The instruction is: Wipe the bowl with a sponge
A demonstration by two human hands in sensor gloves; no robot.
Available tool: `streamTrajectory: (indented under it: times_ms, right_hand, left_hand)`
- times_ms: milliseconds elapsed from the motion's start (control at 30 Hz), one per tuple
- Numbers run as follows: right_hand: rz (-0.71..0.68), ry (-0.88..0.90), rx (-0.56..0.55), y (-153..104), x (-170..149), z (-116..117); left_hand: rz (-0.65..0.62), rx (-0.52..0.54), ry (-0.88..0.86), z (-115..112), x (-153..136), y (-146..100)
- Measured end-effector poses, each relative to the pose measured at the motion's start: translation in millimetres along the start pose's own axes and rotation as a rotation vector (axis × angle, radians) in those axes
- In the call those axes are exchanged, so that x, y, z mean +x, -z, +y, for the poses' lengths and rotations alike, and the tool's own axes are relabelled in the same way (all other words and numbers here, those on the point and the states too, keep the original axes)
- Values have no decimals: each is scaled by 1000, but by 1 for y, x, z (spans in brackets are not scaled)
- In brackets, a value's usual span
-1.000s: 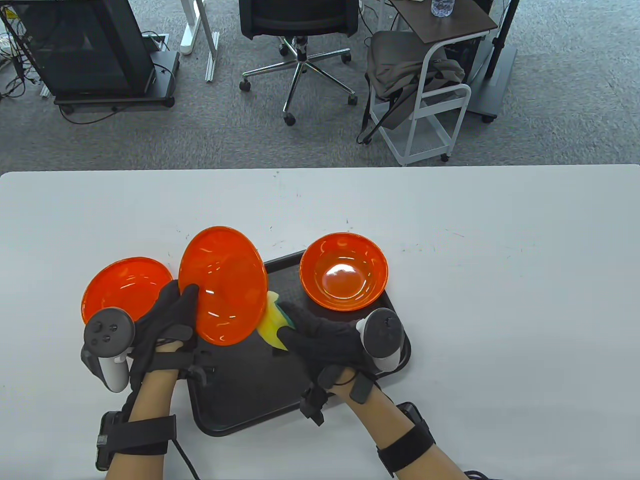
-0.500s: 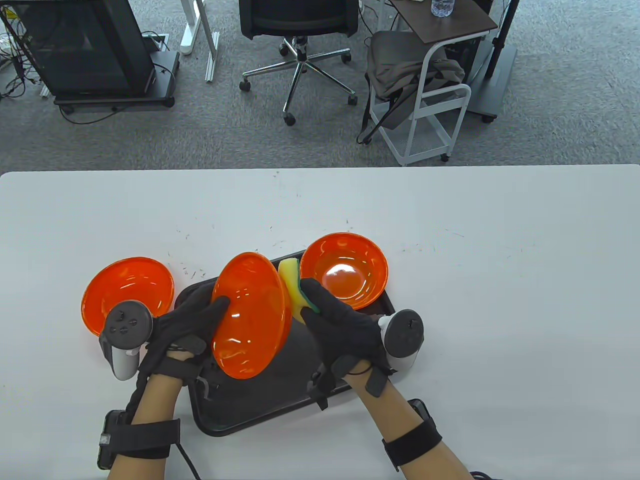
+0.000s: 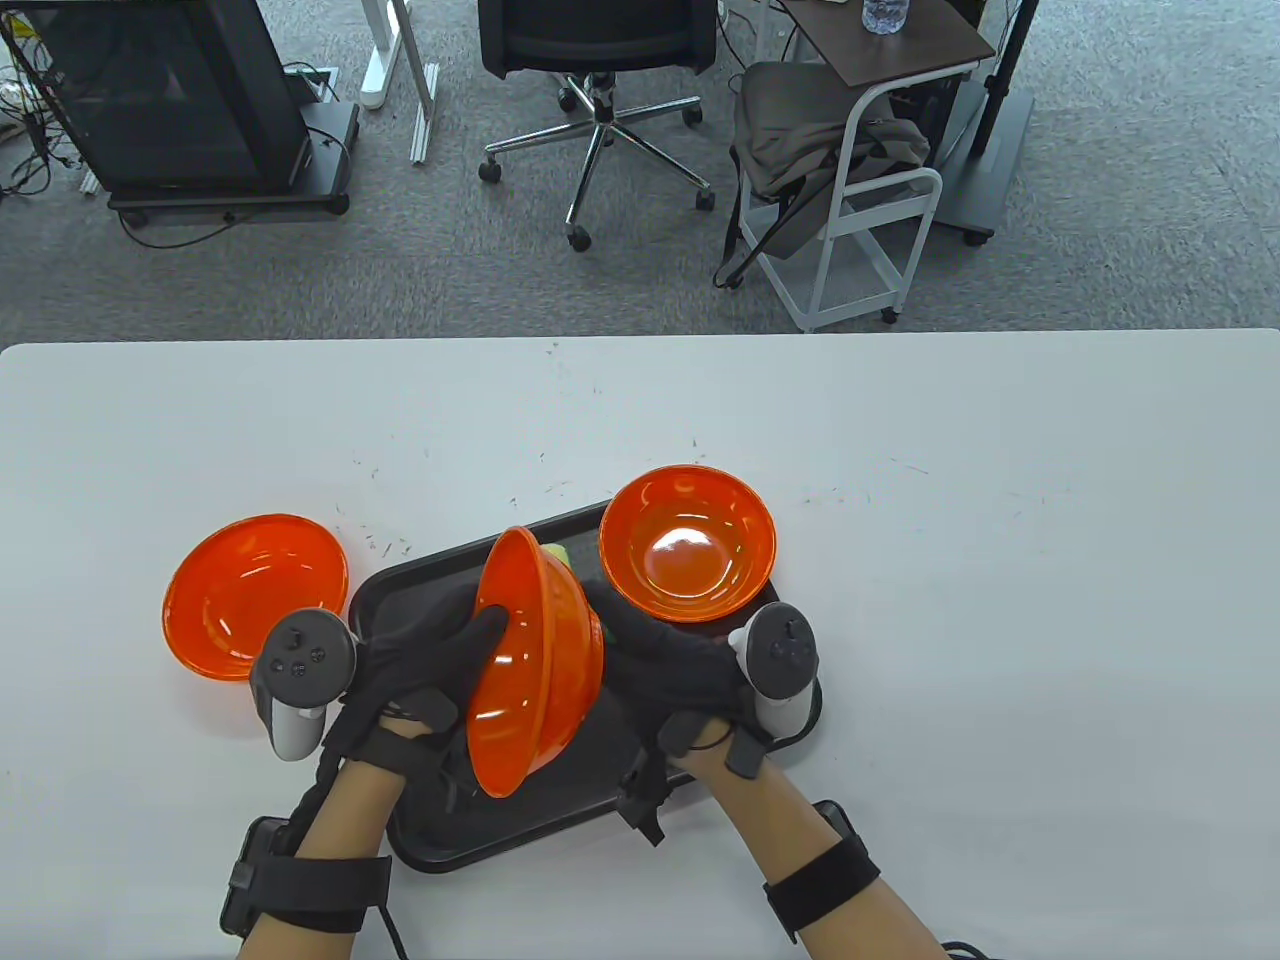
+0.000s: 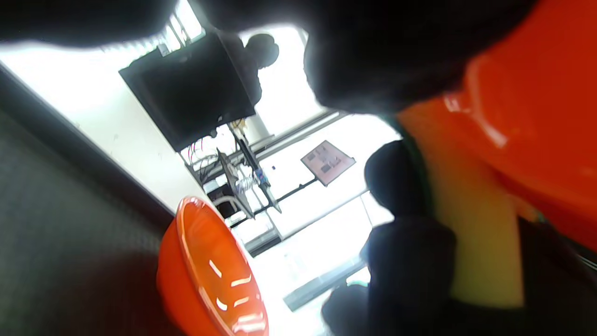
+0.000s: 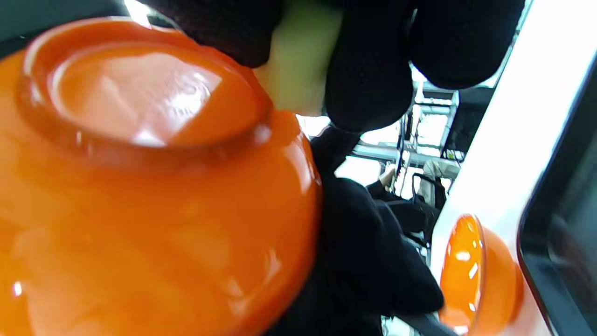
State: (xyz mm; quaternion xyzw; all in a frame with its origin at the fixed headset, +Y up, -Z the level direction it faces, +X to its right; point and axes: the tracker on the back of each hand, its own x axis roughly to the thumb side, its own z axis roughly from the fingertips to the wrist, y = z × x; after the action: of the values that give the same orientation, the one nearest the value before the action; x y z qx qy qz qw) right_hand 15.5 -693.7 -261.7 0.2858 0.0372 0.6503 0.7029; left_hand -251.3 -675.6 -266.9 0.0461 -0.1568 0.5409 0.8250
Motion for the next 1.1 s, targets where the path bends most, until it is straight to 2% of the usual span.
streamTrajectory:
  times_ms: [100,367,600,767,900,1100]
  right_hand:
    - [22,8,65,1,-3,11]
    - [26,23,109,1,-1,25]
    - [-5,25,74,1,5,20]
    - [-48,3,-7,0,11,9]
    - [-88,-20,-89,-2,16,0]
    - [-111,-50,-148,-4,17,-7]
  left_hand:
    - [16,96,-17,5,-1,-3]
    - [40,269,30,37,-4,-10]
    - [127,395,48,61,-21,-16]
    - [175,379,41,64,-27,-17]
    - [198,308,40,57,-28,-14]
    - [199,213,32,46,-27,-10]
